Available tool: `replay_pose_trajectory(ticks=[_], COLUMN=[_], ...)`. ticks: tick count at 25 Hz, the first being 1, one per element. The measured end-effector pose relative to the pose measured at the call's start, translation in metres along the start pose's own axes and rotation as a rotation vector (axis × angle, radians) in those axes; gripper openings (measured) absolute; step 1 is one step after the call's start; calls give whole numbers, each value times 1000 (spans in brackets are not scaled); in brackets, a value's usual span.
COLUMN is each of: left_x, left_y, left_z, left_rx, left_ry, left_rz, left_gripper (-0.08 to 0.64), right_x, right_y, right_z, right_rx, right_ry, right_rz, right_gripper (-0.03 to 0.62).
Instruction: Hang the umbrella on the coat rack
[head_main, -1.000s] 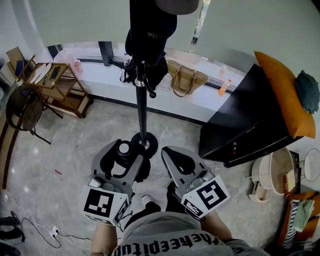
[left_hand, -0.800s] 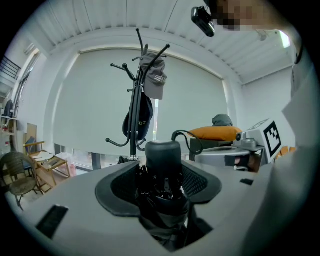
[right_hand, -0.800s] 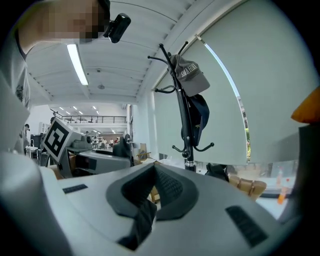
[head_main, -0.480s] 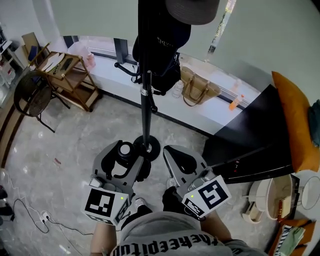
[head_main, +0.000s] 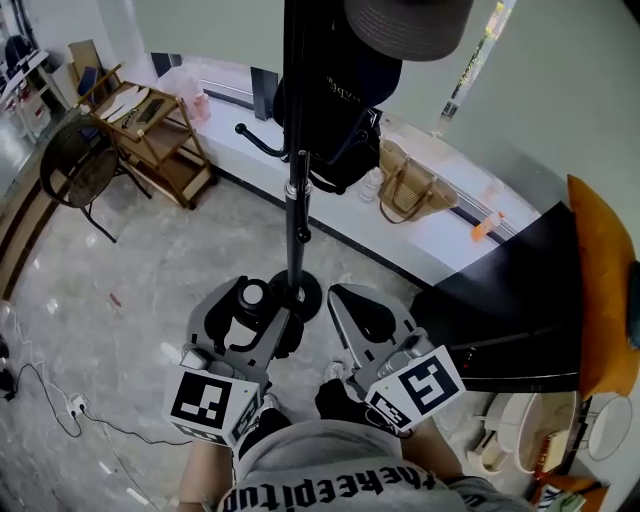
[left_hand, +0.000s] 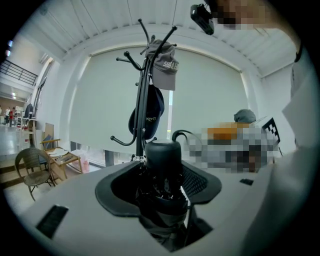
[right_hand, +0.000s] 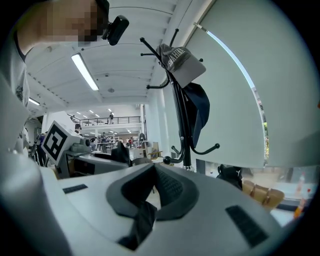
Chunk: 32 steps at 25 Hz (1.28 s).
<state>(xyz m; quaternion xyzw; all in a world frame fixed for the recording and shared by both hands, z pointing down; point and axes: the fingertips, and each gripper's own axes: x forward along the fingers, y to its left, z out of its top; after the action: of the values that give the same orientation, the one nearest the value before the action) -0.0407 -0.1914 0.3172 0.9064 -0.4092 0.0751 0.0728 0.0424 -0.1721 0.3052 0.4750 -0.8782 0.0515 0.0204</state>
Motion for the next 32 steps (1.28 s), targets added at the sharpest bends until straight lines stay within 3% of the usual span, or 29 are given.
replay_pose_trajectory(ticks=[4, 9, 32], left_x=[10, 18, 52], left_y=[-2, 5, 20], left_z=[-10, -11, -44], left_rx=[-16, -33, -136], left_ry=[61, 7, 71], left_rz=[48, 114, 346], left_gripper=[250, 250, 250], right_x=[4, 10, 28], right_y=[-14, -20, -48], right_z=[-4, -4, -15], right_rx=[-5, -11, -3], right_ry=[6, 19, 62], right_rz=[46, 105, 316], right_gripper=[11, 11, 11])
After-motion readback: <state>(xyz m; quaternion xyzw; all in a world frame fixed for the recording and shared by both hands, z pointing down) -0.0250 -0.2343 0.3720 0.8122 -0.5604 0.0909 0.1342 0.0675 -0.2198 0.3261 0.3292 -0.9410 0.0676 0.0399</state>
